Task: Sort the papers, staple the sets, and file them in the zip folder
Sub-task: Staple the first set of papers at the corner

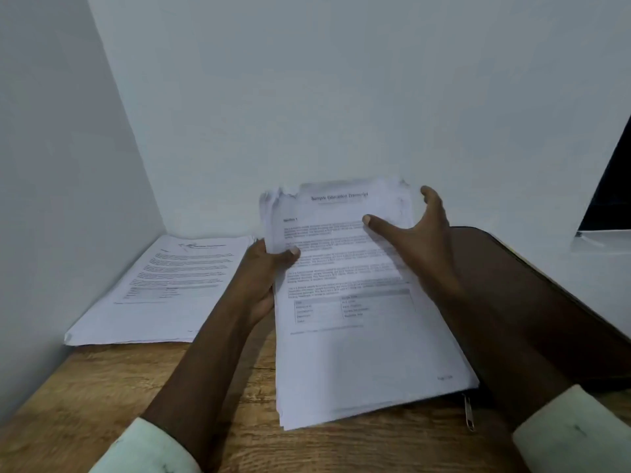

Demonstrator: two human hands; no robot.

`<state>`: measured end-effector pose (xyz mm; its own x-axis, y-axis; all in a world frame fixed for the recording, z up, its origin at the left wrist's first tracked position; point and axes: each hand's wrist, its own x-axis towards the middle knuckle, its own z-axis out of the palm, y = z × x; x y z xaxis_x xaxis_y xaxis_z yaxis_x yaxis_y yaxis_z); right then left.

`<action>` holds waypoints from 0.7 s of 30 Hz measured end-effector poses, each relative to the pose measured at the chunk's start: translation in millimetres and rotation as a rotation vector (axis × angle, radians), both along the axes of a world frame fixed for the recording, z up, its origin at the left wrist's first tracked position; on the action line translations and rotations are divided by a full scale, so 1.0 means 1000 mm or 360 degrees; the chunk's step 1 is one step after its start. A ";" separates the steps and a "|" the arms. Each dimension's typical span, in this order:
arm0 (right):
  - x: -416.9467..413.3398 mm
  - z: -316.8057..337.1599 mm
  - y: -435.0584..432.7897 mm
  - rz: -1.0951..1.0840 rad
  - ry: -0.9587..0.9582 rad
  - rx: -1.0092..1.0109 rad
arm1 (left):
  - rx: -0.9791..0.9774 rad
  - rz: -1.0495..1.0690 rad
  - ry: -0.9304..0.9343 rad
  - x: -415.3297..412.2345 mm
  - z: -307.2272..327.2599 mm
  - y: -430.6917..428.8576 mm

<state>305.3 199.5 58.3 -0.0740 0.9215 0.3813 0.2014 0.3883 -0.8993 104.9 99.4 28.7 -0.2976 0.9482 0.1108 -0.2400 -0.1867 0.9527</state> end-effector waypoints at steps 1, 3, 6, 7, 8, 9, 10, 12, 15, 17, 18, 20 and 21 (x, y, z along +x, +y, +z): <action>0.006 0.005 0.001 0.0191 0.0076 -0.0107 | 0.0101 0.0030 -0.0001 -0.005 0.007 -0.002; 0.012 0.013 -0.003 0.0776 0.0347 -0.0350 | 0.0238 0.0127 -0.0002 -0.009 0.023 -0.008; 0.009 0.023 -0.008 0.0920 0.0486 -0.0396 | 0.0361 0.0356 0.0232 -0.005 0.058 -0.020; 0.007 0.030 -0.008 0.0858 0.0523 -0.0330 | 0.0416 0.0421 0.0329 -0.002 0.072 -0.024; 0.005 0.039 -0.010 0.0814 0.0566 -0.0234 | 0.0481 0.0466 0.0394 0.001 0.086 -0.028; 0.003 0.049 -0.012 0.0784 0.0601 -0.0124 | 0.0557 0.0496 0.0443 0.003 0.099 -0.031; 0.002 0.060 -0.015 0.0760 0.0617 -0.0019 | 0.0635 0.0522 0.0486 0.007 0.110 -0.034; 0.001 0.081 -0.023 0.0707 0.0607 0.0171 | 0.0748 0.0577 0.0567 0.014 0.128 -0.039; 0.000 0.097 -0.033 0.0691 0.0620 0.0311 | 0.0805 0.0628 0.0603 0.021 0.137 -0.041; -0.001 0.096 -0.037 0.0701 0.0624 0.0287 | 0.0790 0.0638 0.0577 0.021 0.135 -0.040; -0.002 0.092 -0.038 0.0715 0.0613 0.0260 | 0.0773 0.0642 0.0551 0.020 0.132 -0.040; -0.002 0.081 -0.038 0.0744 0.0572 0.0188 | 0.0735 0.0620 0.0473 0.017 0.123 -0.039; -0.002 0.073 -0.038 0.0757 0.0544 0.0151 | 0.0712 0.0606 0.0450 0.015 0.116 -0.038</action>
<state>303.1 161.0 131.5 -0.3291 0.7778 0.5354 -0.3097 0.4467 -0.8394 119.5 61.6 144.4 -0.5049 0.6263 0.5940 0.1699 -0.6026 0.7798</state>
